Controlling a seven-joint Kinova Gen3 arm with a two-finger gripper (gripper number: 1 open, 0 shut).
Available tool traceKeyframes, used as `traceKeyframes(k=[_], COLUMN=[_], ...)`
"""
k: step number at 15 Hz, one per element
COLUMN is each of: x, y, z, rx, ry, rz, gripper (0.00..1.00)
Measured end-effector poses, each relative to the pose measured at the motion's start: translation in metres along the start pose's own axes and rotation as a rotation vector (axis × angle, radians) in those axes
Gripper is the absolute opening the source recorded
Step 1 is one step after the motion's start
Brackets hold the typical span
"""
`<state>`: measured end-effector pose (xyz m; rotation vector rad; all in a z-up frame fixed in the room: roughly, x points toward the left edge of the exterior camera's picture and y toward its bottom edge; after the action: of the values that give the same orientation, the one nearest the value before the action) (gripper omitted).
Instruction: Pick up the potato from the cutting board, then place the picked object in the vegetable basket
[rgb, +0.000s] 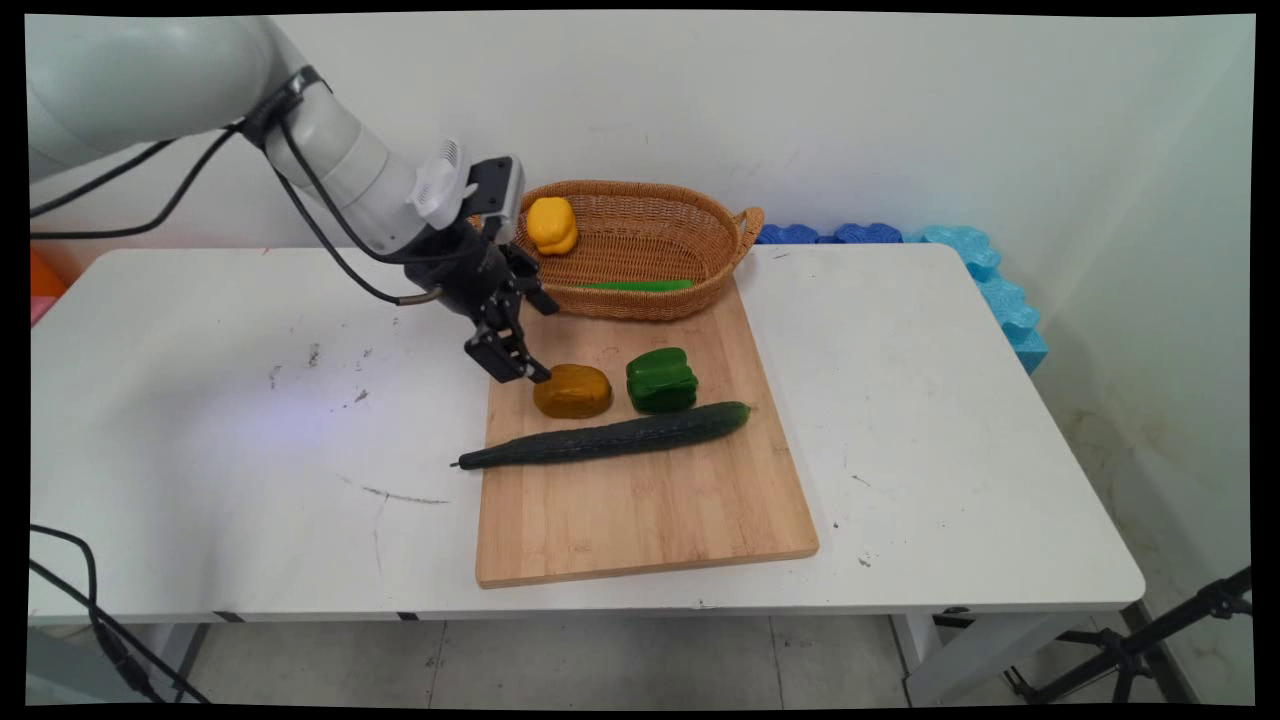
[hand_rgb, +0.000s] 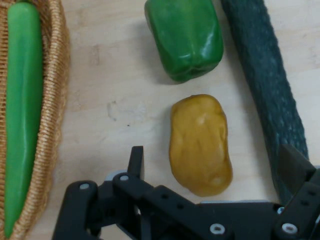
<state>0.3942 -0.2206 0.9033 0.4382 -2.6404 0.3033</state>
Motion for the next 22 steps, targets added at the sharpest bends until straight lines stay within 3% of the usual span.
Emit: traceKeyframes(k=[16, 17, 22], x=[0.006, 0.005, 0.004], y=[0.001, 0.001, 0.002], z=[0.083, 0.087, 0.095], rx=[-0.008, -0.008, -0.012], ry=[-0.058, -0.061, -0.073], rz=[-0.051, -0.054, -0.067], gripper=[1.00, 0.00, 0.00])
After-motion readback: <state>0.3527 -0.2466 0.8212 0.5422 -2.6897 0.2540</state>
